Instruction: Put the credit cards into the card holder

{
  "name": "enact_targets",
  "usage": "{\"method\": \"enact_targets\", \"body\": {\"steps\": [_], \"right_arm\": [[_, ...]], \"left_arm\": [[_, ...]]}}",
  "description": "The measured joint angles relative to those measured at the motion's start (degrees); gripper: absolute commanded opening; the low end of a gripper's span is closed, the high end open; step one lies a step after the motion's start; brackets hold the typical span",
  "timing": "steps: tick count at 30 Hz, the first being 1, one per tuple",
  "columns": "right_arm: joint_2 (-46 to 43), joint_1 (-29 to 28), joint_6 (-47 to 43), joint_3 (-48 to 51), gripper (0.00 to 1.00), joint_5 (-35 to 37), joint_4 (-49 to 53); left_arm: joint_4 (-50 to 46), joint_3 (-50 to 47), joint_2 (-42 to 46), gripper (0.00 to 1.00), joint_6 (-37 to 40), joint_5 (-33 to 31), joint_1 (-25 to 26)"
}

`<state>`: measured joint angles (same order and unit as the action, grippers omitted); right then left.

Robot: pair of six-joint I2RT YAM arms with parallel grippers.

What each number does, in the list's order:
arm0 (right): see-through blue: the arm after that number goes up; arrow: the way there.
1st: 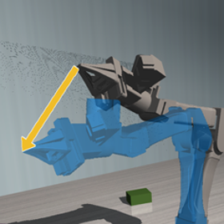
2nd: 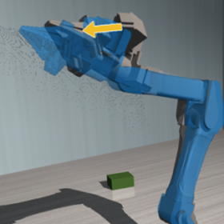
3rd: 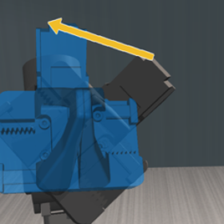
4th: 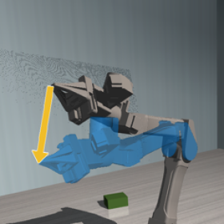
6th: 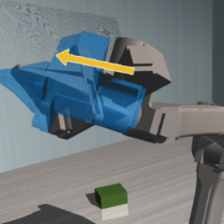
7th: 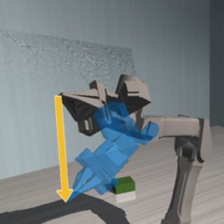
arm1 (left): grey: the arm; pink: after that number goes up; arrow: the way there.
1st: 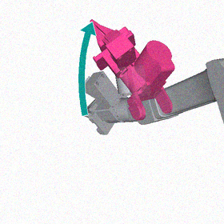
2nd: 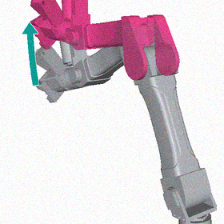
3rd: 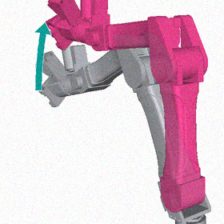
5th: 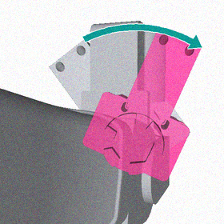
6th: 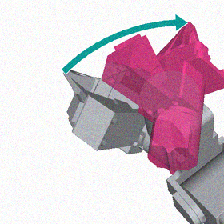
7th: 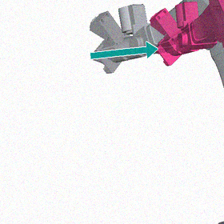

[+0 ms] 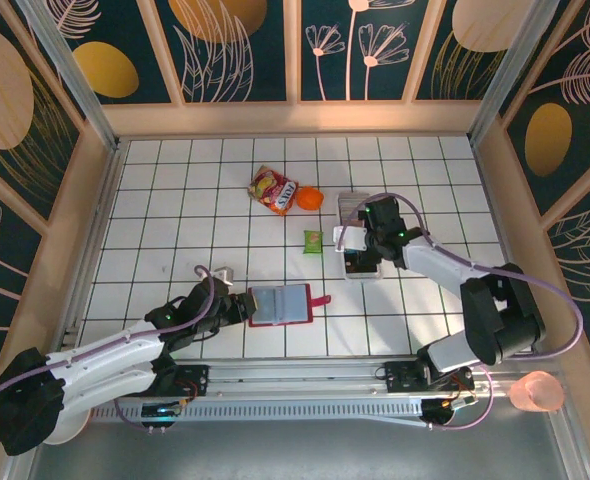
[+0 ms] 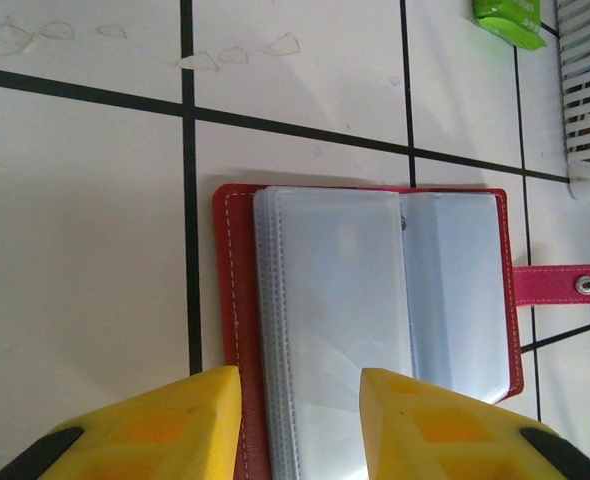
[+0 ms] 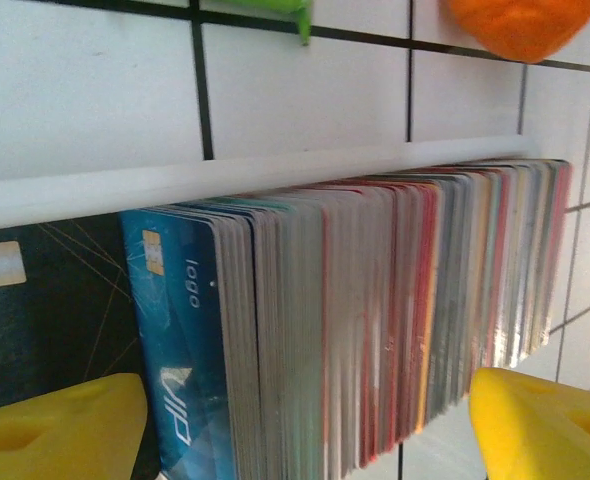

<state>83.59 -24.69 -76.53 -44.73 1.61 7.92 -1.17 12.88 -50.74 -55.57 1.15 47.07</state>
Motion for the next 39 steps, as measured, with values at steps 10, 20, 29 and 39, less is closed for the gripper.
{"method": "enact_targets", "body": {"steps": [10,20,29,39], "right_arm": [[2.2,-0.6,-2.7,0.0,0.67,1.4,-1.9],[2.2,-0.9,-3.3,0.0,0.38,1.6,-0.1],[1.3,-0.9,-4.0,0.0,0.20,1.8,0.0],[0.2,-0.9,-4.1,0.0,0.11,1.8,0.9]], "left_arm": [[0.8,0.0,0.1,0.31,0.0,1.3,0.0],[1.0,-0.2,0.5,0.28,-0.2,1.4,0.0],[1.2,-0.6,0.5,0.25,-0.2,1.6,0.0],[1.4,-0.8,0.7,0.23,-0.4,1.6,0.0]]}}
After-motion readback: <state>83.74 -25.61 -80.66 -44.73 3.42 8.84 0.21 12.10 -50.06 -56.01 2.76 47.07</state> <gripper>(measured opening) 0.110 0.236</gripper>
